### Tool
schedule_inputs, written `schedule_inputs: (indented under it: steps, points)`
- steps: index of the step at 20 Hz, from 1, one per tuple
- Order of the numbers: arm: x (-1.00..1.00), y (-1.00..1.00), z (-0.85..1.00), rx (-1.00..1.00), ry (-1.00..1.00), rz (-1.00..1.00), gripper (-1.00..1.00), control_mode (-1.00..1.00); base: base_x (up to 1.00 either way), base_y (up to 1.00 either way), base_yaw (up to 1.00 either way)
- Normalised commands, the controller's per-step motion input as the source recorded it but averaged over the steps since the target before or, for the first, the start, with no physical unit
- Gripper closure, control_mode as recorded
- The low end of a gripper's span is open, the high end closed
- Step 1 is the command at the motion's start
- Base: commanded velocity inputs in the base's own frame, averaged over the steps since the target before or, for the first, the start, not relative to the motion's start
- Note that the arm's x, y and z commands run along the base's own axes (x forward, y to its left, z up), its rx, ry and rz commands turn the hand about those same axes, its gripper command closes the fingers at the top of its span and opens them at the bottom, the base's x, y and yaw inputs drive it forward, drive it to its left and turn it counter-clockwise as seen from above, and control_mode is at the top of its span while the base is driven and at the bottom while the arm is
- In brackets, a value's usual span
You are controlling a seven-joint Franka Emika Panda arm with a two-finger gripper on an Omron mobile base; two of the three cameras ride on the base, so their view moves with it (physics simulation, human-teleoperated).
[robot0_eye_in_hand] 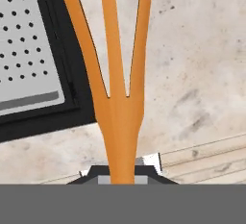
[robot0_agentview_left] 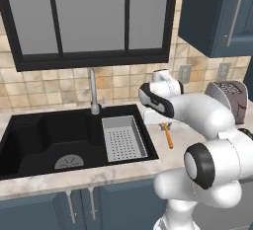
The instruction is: Organize the utensils by type. Pick up the wooden spoons from the counter and place them in the open cabinet. Then pick up the metallic utensils from the counter and place them in the open drawer.
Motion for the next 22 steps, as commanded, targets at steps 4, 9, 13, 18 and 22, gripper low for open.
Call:
schedule_inputs:
  steps: [4,9,13,18,22]
  points:
    - [-0.57,-0.02,0.42,-0.14,-0.29,0.65,1.0,-1.0,0.0,0.0,0.0]
    - [-0.35,-0.06,0.44,-0.03,-0.13,0.58,1.0,-1.0,0.0,0.0,0.0]
    - [-0.17,0.0,0.44,0.0,0.01,0.36,1.0,-1.0,0.0,0.0,0.0]
    - [-0.06,0.04,0.25,-0.04,0.14,0.2,1.0,-1.0,0.0,0.0,0.0]
    - [0.0,0.04,0.01,-0.07,0.08,0.01,1.0,-1.0,0.0,0.0,0.0]
